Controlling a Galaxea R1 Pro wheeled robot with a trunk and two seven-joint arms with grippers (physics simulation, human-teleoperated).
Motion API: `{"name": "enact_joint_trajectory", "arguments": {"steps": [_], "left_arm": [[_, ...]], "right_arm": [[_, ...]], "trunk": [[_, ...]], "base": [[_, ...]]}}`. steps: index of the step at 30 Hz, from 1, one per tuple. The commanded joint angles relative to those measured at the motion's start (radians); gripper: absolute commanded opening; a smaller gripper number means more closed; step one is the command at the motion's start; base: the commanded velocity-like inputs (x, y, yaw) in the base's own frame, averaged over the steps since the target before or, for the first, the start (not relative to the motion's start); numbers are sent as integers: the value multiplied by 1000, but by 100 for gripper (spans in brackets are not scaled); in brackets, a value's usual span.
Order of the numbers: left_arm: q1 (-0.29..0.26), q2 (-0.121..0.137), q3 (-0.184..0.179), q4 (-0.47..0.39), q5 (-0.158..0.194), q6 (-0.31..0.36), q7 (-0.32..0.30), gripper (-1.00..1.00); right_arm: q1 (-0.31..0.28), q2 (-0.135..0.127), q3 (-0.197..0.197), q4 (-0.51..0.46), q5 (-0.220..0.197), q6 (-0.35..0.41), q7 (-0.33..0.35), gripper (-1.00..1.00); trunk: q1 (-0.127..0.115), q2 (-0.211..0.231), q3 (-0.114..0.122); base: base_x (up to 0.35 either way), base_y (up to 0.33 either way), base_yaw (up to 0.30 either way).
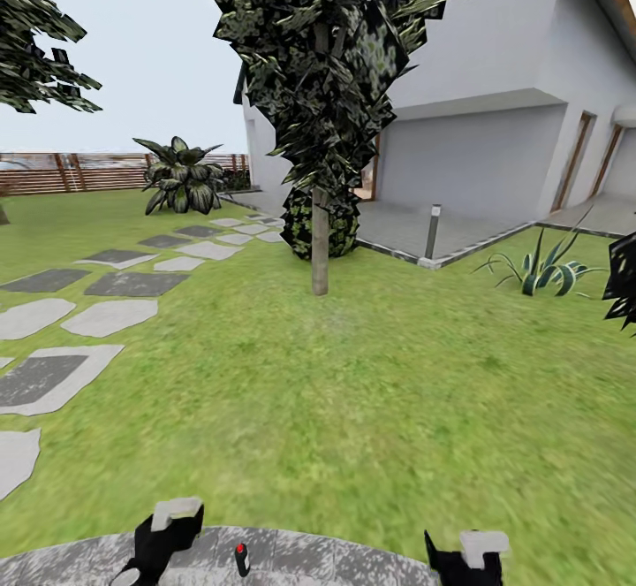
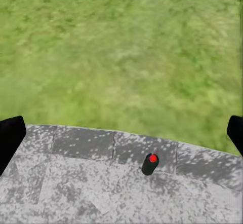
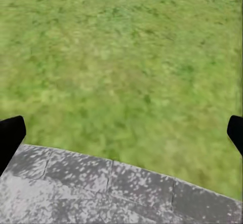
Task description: Pick up the pesticide atomizer in the garden and spray insectifuge to fully cover both potted plants in the garden.
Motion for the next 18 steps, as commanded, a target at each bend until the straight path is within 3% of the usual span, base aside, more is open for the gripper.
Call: {"name": "enact_joint_trajectory", "arguments": {"steps": [1,7,11,18], "left_arm": [[-19,1,2,-1,-3,23,0,100],[-72,0,2,-8,-11,105,1,100],[-77,1,1,-3,-13,109,-6,100],[-69,0,-1,-9,-9,91,-10,100]], "right_arm": [[-24,0,0,-13,0,-2,0,100],[-155,0,0,-33,1,5,0,100],[-192,1,2,-24,1,2,6,100],[-194,3,4,-20,3,2,7,100]], "trunk": [[0,-1,-1],[0,-1,-1],[0,-1,-1],[0,-1,-1]], "base": [[0,0,0],[0,0,0],[0,0,0],[0,0,0]]}}
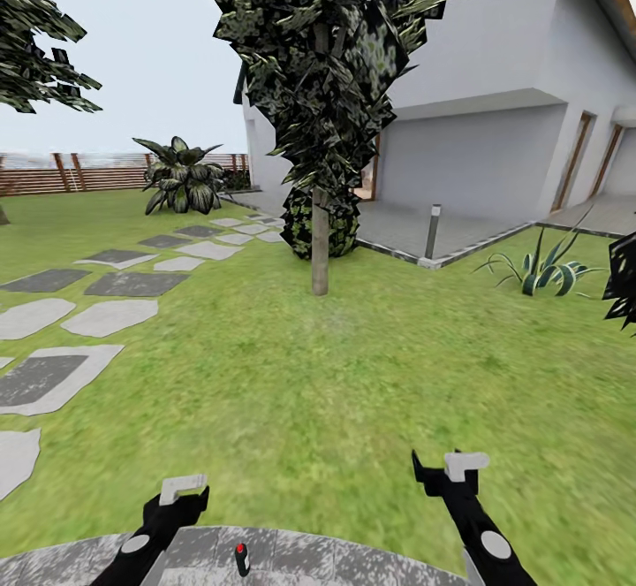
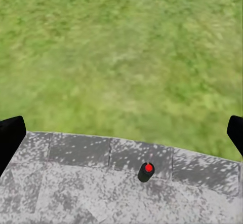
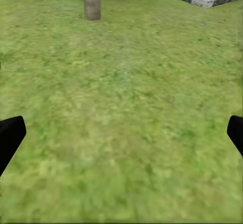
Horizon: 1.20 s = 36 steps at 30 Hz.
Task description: Pick up the pesticide atomizer in the garden and spray insectifuge to fully cover both potted plants in the garden.
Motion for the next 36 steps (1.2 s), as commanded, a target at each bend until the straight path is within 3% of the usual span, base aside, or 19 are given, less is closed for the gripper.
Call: {"name": "enact_joint_trajectory", "arguments": {"steps": [1,15,36], "left_arm": [[-1,0,3,2,0,-4,-2,100],[-2,0,4,9,-3,-6,0,100],[-2,-3,1,16,-3,-7,-1,100]], "right_arm": [[-1,1,1,6,1,-3,0,100],[-1,5,0,35,-1,-4,-1,100],[-1,5,-1,33,-2,-4,-4,100]], "trunk": [[0,-1,-1],[54,-99,-47],[134,-246,-144]], "base": [[0,0,0],[0,0,0],[0,0,0]]}}
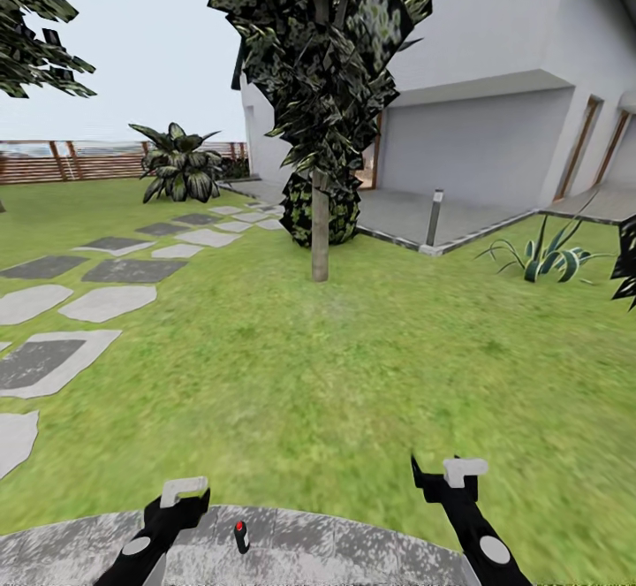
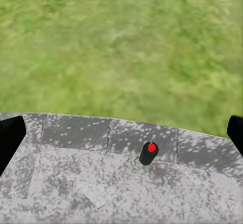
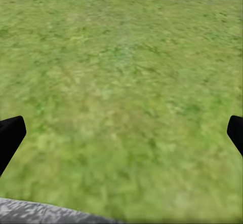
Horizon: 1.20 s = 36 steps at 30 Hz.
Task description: Pick up the pesticide atomizer in the garden and spray insectifuge to fully cover both potted plants in the garden.
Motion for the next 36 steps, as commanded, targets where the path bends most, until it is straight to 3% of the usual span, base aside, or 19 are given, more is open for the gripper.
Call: {"name": "enact_joint_trajectory", "arguments": {"steps": [1,36], "left_arm": [[-1,0,3,1,0,-3,-1,100],[-2,-3,2,2,0,-5,-1,100]], "right_arm": [[-1,0,0,1,0,-3,0,100],[-1,0,0,-1,1,-3,0,100]], "trunk": [[4,-8,-6],[138,-253,-170]], "base": [[0,0,0],[0,0,0]]}}
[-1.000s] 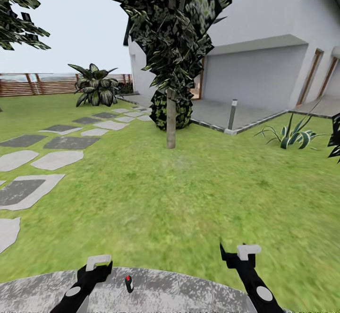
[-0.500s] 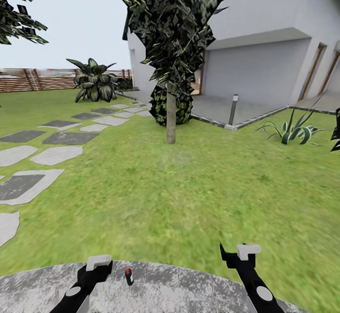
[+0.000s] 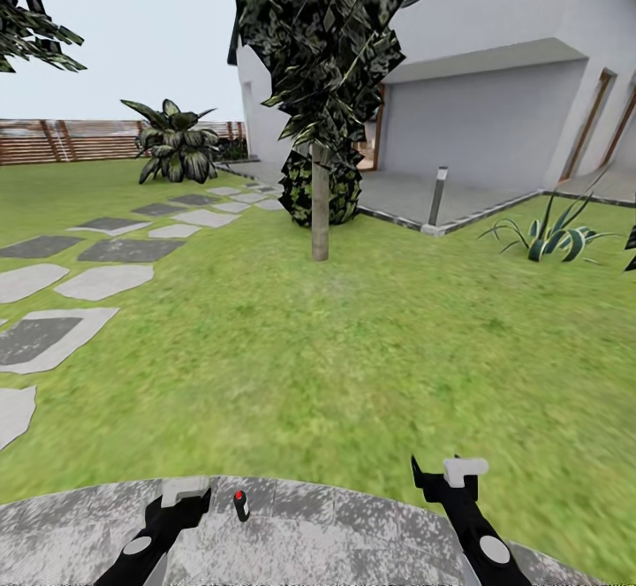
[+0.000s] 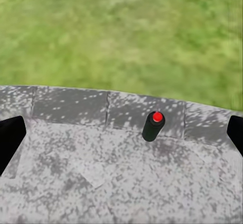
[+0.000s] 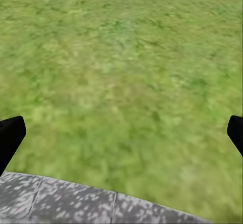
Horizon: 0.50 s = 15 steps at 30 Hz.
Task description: Pick up the pesticide atomizer in the garden and spray insectifuge to fully cover both potted plants in the garden.
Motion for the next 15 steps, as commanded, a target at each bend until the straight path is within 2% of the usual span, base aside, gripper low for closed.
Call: {"name": "enact_joint_trajectory", "arguments": {"steps": [1,15], "left_arm": [[-1,0,3,1,0,-3,-1,100],[-1,1,3,2,0,-3,-1,100]], "right_arm": [[-1,0,0,1,0,-3,0,100],[-1,0,0,1,0,-3,0,100]], "trunk": [[4,-8,-5],[57,-106,-57]], "base": [[0,0,0],[0,0,0]]}}
